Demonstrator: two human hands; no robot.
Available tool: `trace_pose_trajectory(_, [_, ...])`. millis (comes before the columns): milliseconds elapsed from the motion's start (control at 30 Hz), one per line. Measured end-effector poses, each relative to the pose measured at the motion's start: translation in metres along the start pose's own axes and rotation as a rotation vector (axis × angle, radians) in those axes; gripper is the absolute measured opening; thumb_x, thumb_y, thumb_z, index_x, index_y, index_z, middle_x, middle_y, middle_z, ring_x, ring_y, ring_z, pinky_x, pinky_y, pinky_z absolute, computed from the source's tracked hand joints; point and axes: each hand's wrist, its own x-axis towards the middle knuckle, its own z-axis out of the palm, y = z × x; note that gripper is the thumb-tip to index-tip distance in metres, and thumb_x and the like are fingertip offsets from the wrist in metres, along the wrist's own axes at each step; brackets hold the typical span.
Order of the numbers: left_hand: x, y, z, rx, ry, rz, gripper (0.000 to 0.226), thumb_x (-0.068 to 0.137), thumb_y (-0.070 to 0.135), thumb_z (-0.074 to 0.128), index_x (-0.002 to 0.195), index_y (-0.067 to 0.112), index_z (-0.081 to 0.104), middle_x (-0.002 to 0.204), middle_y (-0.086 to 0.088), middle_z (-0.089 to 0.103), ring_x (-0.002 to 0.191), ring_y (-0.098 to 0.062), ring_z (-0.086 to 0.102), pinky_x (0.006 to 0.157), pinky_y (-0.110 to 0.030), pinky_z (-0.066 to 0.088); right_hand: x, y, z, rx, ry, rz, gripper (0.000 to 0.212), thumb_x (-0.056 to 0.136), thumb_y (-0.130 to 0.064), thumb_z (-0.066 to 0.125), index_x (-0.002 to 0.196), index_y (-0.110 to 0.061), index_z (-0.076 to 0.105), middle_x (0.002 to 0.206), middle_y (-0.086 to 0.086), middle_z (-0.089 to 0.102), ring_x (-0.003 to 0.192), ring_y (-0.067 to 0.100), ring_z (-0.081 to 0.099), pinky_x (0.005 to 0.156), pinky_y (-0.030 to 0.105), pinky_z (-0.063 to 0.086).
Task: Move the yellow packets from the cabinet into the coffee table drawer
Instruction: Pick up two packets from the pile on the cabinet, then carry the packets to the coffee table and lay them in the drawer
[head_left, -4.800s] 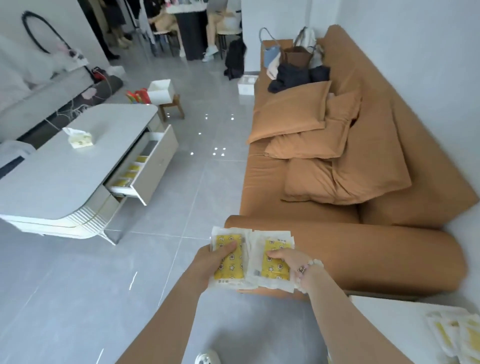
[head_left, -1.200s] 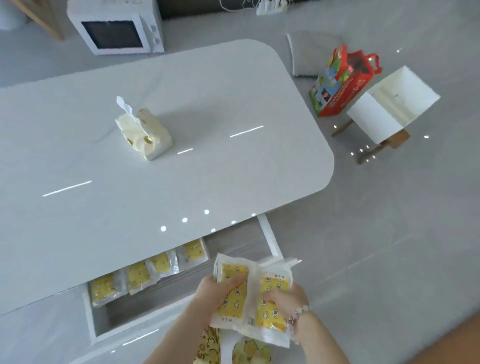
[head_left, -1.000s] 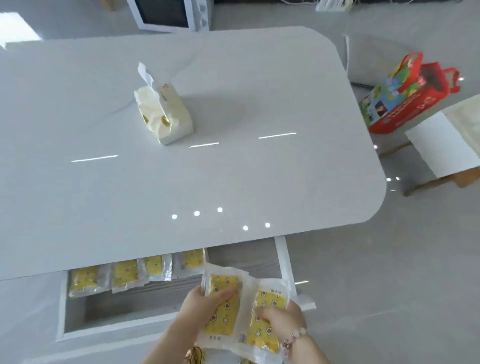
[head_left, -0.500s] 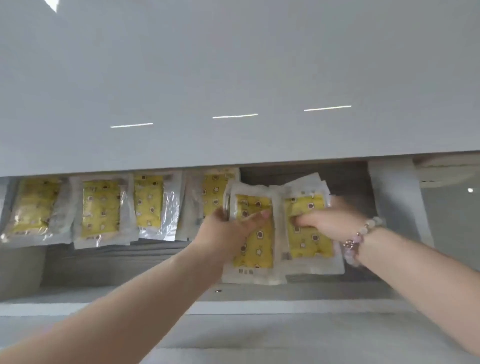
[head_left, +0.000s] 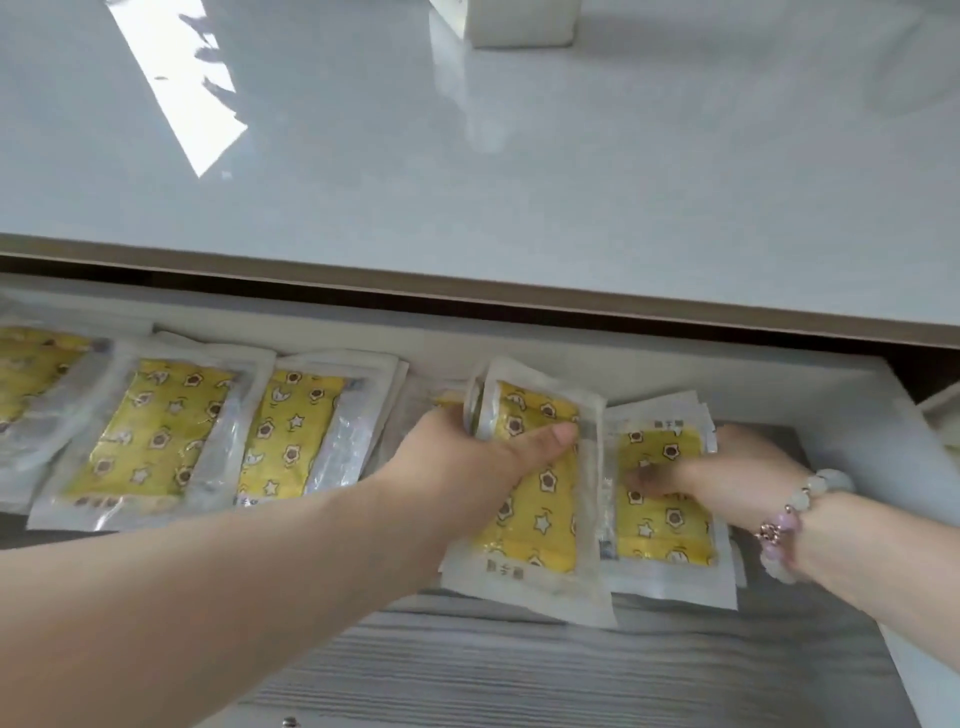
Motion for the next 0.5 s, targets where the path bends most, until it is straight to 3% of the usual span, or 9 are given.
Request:
trace_pose_trajectory(100, [0.0,0.005,-0.004,-0.019,0.026,0.006,0.041,0.072,0.048,0.072,0.068,0.026,0.038,0.037,0.017,0.047,0.034,0.001,0.048,0.033,-0.004,0.034,-0.002,-0.002,-0.001,-0.083,0.087,-0.09,0.038,0.066,-0.034,0.084,0.095,-0.014,0.07,0.092,0.003,0.072,0.084,0.021,0.068,0.082,0.035,0.055])
trace_pose_trajectory(167, [0.001,0.006,-0.009,-0.049,0.001,-0.001,0.044,0.07,0.053,0.072,0.08,0.023,0.041,0.06,0.015,0.049,0.054,0.0,0.048,0.059,-0.011,0.042,-0.005,0.0,-0.001,-0.176,0.14,-0.159,0.039,0.064,-0.043,0.083,0.093,-0.021,0.068,0.087,-0.005,0.071,0.079,0.012,0.066,0.073,0.028,0.053])
trace_pose_trajectory(233, [-0.001,0.008,-0.011,-0.06,-0.008,0.004,0.049,0.07,0.055,0.071,0.1,0.027,0.046,0.075,0.014,0.043,0.069,-0.006,0.045,0.072,-0.02,0.037,-0.009,0.001,-0.002,-0.315,0.179,-0.21,0.041,0.063,-0.056,0.078,0.088,-0.027,0.064,0.082,-0.012,0.067,0.074,0.004,0.062,0.063,0.021,0.049])
trace_pose_trajectory(300, [-0.005,0.013,-0.014,-0.048,-0.014,0.014,0.05,0.072,0.053,0.07,0.104,0.028,0.04,0.08,0.013,0.046,0.068,-0.005,0.043,0.078,-0.022,0.036,-0.012,-0.001,-0.003,-0.506,0.23,-0.244,0.052,0.064,-0.072,0.066,0.09,-0.028,0.061,0.087,-0.012,0.064,0.078,0.005,0.061,0.062,0.021,0.045])
trace_pose_trajectory(367, [-0.008,0.019,-0.018,-0.069,-0.003,-0.007,0.045,0.074,0.05,0.07,0.103,0.024,0.047,0.082,0.011,0.061,0.064,-0.004,0.052,0.069,-0.016,0.045,-0.015,-0.007,-0.007,-0.709,0.299,-0.277,0.066,0.068,-0.079,0.054,0.103,-0.024,0.057,0.107,-0.006,0.059,0.096,0.012,0.058,0.072,0.023,0.045])
trace_pose_trajectory(433, [-0.011,0.021,-0.02,-0.121,0.009,-0.035,0.043,0.073,0.047,0.073,0.098,0.02,0.05,0.073,0.008,0.066,0.055,-0.003,0.06,0.045,-0.011,0.047,-0.025,-0.016,-0.015,-0.801,0.36,-0.335,0.074,0.074,-0.079,0.041,0.118,-0.021,0.05,0.12,-0.002,0.052,0.109,0.015,0.053,0.082,0.024,0.046])
trace_pose_trajectory(500, [-0.015,0.025,-0.022,-0.165,0.026,-0.055,0.053,0.07,0.046,0.076,0.109,0.016,0.055,0.078,0.001,0.07,0.052,-0.008,0.067,0.038,-0.015,0.046,-0.044,-0.026,-0.018,-0.564,0.328,-0.419,0.073,0.073,-0.077,0.024,0.117,-0.026,0.052,0.11,-0.009,0.058,0.096,0.006,0.056,0.074,0.014,0.045])
